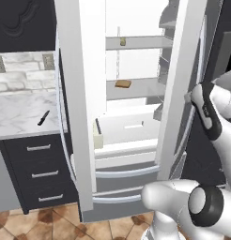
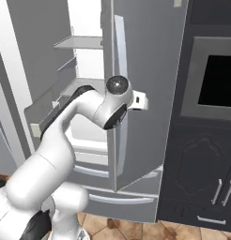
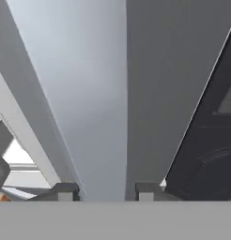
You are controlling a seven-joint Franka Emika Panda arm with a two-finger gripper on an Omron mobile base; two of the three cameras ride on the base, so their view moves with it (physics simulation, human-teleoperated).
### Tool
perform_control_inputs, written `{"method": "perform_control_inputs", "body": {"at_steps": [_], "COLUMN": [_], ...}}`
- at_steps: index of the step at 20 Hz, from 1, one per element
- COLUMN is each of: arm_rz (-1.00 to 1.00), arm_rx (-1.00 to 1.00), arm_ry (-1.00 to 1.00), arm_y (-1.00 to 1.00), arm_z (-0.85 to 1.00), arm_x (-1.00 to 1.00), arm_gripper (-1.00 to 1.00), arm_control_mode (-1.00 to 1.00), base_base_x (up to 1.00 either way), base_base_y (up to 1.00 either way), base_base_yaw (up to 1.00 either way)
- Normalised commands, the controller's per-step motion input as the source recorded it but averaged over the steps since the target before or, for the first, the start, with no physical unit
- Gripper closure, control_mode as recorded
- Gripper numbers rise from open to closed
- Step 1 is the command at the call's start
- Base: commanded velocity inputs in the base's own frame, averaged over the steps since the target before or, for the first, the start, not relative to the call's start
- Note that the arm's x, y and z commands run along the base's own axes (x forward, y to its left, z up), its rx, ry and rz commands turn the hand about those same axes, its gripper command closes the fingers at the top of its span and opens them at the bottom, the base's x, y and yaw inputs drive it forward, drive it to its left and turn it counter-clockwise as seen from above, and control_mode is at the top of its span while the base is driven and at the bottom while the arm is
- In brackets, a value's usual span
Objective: Retrieve the butter from the fridge and place it on a plate on the dining table. Then retrieve the butter knife by the fridge and place it near the plate.
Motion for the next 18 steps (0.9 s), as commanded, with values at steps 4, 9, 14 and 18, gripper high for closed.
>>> {"method": "perform_control_inputs", "body": {"at_steps": [4, 9, 14, 18], "arm_rz": [0.04, 0.00, 0.00, -0.04], "arm_rx": [0.06, 0.00, 0.00, -0.20], "arm_ry": [0.16, 0.19, 0.09, 0.02], "arm_y": [-1.00, -0.90, -0.67, 0.61], "arm_z": [0.38, 0.19, 0.25, 0.07], "arm_x": [-1.00, -1.00, -0.98, -0.18], "arm_gripper": [1.00, 1.00, 1.00, 1.00], "arm_control_mode": [-1.00, -1.00, -1.00, -1.00], "base_base_x": [0.00, 0.00, 0.00, 0.00], "base_base_y": [0.00, 0.00, 0.00, 0.00], "base_base_yaw": [0.00, 0.00, 0.00, 0.00]}}
